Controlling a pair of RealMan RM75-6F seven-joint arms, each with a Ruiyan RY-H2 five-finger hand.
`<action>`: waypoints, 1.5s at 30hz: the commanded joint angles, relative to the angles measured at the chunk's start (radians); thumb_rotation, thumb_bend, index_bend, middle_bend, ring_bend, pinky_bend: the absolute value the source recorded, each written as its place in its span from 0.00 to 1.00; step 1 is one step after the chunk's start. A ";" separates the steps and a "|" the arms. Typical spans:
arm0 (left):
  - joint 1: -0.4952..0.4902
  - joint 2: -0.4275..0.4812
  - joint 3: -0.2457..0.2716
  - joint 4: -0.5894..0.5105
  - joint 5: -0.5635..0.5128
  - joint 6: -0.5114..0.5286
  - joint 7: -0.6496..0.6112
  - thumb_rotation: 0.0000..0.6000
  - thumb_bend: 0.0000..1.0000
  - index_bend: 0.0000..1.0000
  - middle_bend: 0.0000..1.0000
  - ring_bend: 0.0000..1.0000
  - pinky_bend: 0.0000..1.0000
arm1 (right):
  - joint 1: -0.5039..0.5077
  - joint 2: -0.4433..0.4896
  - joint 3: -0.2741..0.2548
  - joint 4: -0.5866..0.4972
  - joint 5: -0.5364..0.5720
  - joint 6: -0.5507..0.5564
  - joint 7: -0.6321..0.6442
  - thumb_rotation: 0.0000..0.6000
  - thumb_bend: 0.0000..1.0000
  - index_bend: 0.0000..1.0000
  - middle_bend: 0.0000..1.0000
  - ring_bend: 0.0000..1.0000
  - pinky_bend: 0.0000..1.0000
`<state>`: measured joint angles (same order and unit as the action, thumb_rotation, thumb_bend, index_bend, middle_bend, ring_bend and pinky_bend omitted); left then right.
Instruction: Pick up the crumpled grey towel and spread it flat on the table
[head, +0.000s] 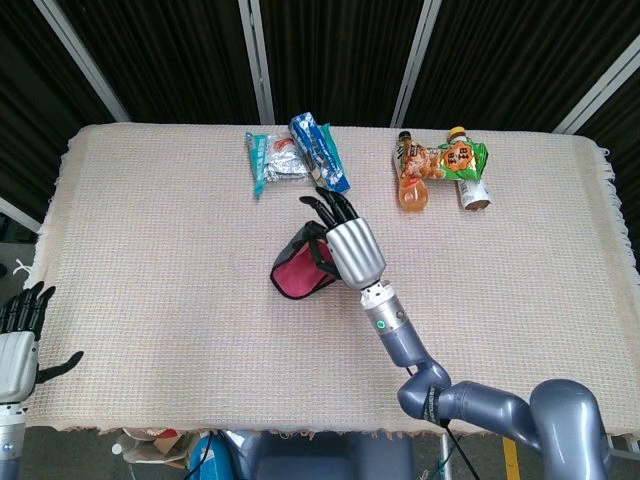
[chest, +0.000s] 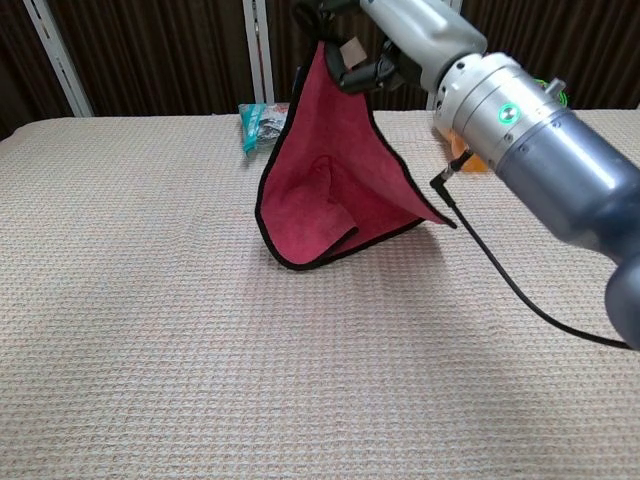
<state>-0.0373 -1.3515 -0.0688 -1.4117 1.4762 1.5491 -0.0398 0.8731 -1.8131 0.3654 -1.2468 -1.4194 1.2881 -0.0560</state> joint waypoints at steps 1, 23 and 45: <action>-0.004 -0.001 -0.001 -0.002 0.000 -0.004 0.001 1.00 0.07 0.00 0.00 0.00 0.02 | -0.008 0.066 0.068 -0.121 0.068 -0.009 -0.122 1.00 0.64 0.58 0.22 0.11 0.16; -0.103 -0.045 -0.033 -0.091 -0.016 -0.121 0.094 1.00 0.07 0.00 0.00 0.00 0.02 | 0.081 0.150 0.236 -0.277 0.284 0.030 -0.608 1.00 0.67 0.61 0.22 0.11 0.14; -0.187 -0.093 -0.071 -0.096 -0.061 -0.205 0.110 1.00 0.07 0.00 0.00 0.00 0.02 | 0.195 0.148 0.329 -0.345 0.541 0.212 -1.109 1.00 0.67 0.62 0.22 0.11 0.13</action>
<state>-0.2238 -1.4437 -0.1399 -1.5083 1.4153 1.3448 0.0708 1.0638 -1.6752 0.6889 -1.5661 -0.8940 1.4704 -1.1307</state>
